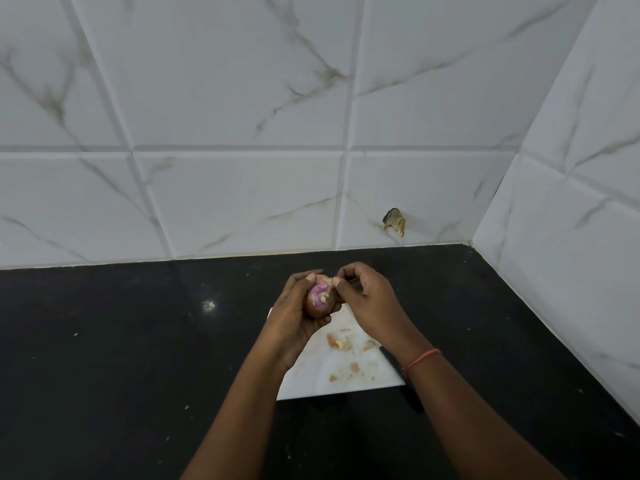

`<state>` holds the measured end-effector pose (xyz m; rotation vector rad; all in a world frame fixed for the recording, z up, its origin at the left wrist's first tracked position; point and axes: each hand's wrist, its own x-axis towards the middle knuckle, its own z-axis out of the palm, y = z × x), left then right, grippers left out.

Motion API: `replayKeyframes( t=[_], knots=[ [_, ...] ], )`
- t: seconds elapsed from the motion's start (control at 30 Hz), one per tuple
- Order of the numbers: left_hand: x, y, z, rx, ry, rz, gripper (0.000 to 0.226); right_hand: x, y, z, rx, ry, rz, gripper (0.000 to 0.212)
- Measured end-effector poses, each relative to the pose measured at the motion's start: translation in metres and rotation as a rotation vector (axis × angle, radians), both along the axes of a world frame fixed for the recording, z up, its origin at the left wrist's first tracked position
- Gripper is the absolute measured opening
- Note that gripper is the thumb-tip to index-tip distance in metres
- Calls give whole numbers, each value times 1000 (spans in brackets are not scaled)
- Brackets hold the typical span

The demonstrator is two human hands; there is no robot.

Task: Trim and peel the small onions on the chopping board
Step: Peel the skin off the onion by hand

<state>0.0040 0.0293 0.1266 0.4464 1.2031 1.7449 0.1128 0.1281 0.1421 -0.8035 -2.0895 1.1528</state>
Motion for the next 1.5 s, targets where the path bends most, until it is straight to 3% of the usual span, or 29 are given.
replayKeyframes(
  t=[0.17,0.3,0.5,0.63,0.77,0.87,1.03,1.33,1.5],
  knots=[
    [-1,-2,1,9,-60,-7,30,-2,0,1,-197,12,-10,9],
    [-6,-4,-1,91,-224,-4,31,3,6,11,-678,308,-26,9],
    [-8,-2,-4,115,-276,19,27,7,14,5,-449,206,-215,7],
    [-6,1,-4,121,-292,33,27,4,10,-4,-304,47,-194,25],
    [-3,3,-6,92,-276,84,35,1,-8,1,-113,86,-88,11],
    [1,5,-8,69,-192,142,43,-5,-20,4,-30,69,-64,13],
    [8,10,-10,42,11,208,40,-9,-22,1,-15,84,-147,12],
    [13,9,-7,132,28,207,37,-9,-23,4,189,52,-165,8],
    [14,7,-3,187,25,228,49,-10,-27,4,194,98,-168,15]
  ],
)
